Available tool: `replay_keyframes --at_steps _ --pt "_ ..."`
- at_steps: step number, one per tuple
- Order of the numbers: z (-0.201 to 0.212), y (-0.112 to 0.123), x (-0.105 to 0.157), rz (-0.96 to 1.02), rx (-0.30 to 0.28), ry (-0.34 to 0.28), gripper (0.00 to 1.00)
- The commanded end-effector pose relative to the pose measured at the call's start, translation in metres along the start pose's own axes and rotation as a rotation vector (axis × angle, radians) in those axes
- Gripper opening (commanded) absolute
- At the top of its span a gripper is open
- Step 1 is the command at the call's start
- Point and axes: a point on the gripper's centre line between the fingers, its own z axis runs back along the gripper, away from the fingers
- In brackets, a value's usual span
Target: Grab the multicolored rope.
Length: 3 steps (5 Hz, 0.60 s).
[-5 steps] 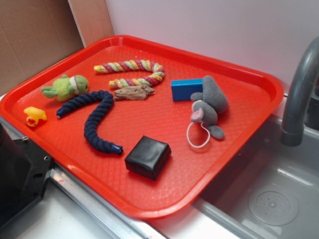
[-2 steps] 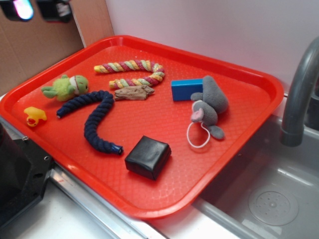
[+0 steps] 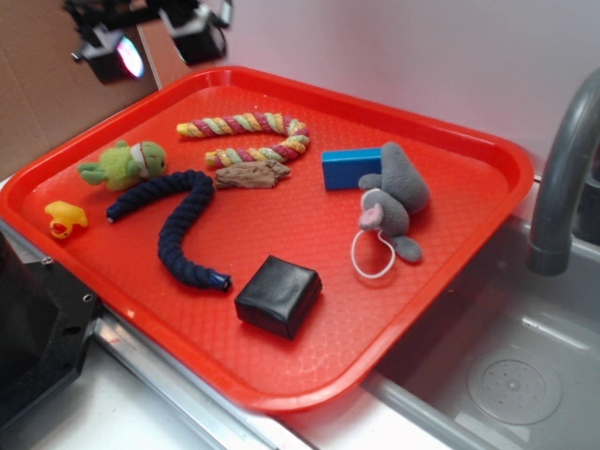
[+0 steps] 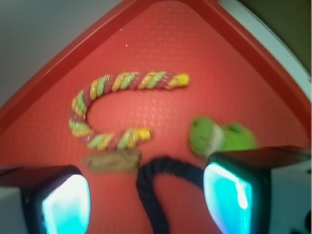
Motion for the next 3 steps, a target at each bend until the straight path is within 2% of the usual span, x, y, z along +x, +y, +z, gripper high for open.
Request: replay_keyframes --at_steps 1,2,3 --pt "-0.041 -0.037 0.019 -0.177 0.027 -0.039 1.00" --pt "-0.063 -0.057 0.038 -0.242 -0.017 -0.015 1.00" --pt "-0.083 -0.074 0.042 -0.285 -0.002 0.001 1.00"
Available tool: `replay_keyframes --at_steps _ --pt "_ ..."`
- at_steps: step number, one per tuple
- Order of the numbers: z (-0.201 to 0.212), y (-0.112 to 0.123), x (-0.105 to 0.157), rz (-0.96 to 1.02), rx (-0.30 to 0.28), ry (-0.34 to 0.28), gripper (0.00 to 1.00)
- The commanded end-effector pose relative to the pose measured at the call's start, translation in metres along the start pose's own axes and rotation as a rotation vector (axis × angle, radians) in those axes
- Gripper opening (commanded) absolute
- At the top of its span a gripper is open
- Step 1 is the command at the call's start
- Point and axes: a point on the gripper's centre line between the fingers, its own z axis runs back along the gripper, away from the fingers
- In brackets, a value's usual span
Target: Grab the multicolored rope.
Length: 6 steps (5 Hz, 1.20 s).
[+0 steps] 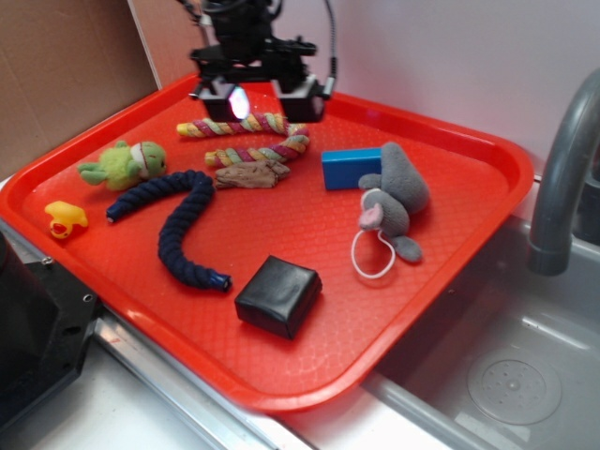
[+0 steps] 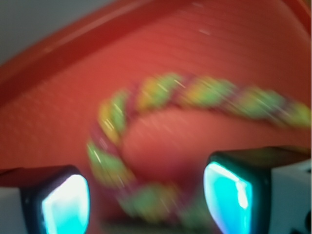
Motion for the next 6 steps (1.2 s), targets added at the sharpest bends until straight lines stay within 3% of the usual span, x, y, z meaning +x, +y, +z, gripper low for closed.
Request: replay_keyframes --at_steps 1,2,3,4,5,6 --pt "-0.025 -0.014 0.017 -0.051 0.017 0.013 1.00" --pt "-0.023 -0.006 0.006 -0.051 0.026 0.026 0.00" --pt "-0.016 0.001 -0.007 -0.051 0.071 0.052 0.00" --pt "0.021 0.014 -0.022 -0.140 0.034 0.125 0.00" --pt "0.074 0.031 -0.028 -0.231 0.011 0.146 0.00" --pt "0.125 0.037 -0.034 -0.271 0.003 0.128 0.00"
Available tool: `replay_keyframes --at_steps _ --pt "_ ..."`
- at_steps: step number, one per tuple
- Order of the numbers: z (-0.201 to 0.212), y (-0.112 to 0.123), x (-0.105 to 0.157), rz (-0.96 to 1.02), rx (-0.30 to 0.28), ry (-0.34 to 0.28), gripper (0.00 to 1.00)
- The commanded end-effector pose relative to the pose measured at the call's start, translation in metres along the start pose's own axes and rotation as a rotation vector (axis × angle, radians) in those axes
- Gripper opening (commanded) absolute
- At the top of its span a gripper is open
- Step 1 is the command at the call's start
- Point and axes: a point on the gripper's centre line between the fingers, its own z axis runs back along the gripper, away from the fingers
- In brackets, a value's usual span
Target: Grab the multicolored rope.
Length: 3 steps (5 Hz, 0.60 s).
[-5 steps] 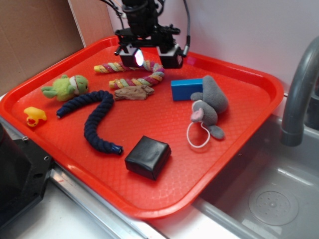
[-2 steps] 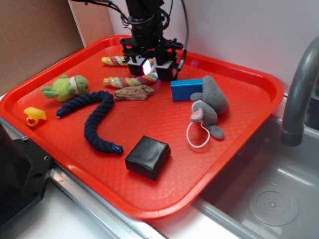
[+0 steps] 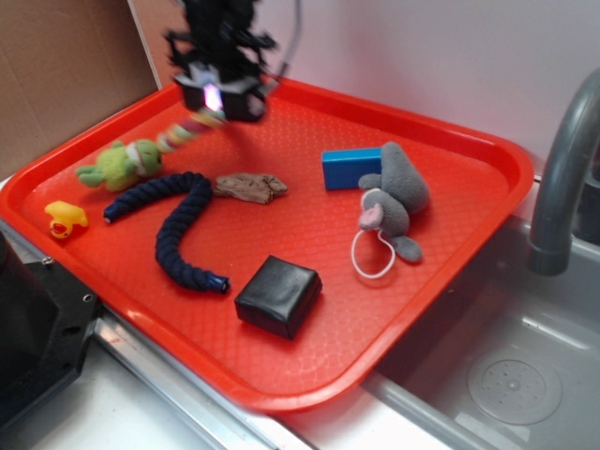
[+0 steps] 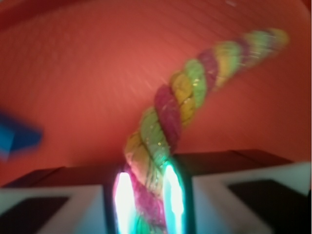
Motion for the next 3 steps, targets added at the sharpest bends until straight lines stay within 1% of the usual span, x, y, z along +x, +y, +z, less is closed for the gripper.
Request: replay_keyframes --at_steps 1,2,3 --pt "0.105 0.003 -0.030 -0.100 0.015 -0.146 0.00" --pt "0.134 -0.003 -0.037 -0.108 0.015 -0.205 0.00" --pt "0.131 0.002 -0.035 -0.099 0.040 -0.194 0.00"
